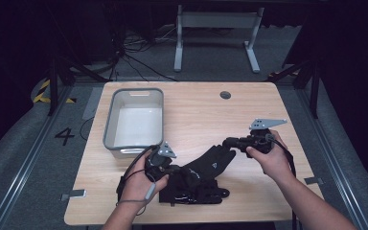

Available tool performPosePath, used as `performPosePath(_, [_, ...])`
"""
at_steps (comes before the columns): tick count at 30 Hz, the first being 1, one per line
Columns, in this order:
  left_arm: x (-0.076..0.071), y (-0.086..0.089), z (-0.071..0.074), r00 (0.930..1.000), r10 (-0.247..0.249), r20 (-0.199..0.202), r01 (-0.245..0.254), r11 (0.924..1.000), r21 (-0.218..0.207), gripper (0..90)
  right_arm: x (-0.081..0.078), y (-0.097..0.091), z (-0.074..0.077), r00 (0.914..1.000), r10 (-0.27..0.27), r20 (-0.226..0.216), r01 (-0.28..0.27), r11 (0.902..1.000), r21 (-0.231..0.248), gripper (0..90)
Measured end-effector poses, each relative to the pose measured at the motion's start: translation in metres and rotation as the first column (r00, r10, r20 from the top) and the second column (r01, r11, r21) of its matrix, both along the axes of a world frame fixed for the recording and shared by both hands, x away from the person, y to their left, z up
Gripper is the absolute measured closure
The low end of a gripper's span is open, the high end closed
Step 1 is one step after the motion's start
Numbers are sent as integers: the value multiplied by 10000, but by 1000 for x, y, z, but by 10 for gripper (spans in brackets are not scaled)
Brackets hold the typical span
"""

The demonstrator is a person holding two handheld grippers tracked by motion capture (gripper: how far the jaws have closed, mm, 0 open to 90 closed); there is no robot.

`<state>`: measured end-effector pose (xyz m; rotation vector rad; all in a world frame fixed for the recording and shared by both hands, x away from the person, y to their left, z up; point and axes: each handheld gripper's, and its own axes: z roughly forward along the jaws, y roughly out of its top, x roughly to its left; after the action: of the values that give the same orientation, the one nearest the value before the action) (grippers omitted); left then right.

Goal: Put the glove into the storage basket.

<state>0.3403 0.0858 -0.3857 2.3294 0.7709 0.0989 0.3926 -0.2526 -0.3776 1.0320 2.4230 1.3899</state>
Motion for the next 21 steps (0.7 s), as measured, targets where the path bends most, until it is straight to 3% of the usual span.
performPosePath(7, [2,17,-3,10000,-72,-39,73,9997,245,869,-28,10,-7,9994,330,44,-333,9976,606,865])
performPosePath(10, [3,26,-3,10000,11,-6,-11,9999,160,870,-38,14,-12,9990,436,29,-437,9956,835,864])
performPosePath(21, [5,38,-4,9995,-85,314,75,9994,328,869,-55,26,-32,9966,804,190,-817,9936,777,864])
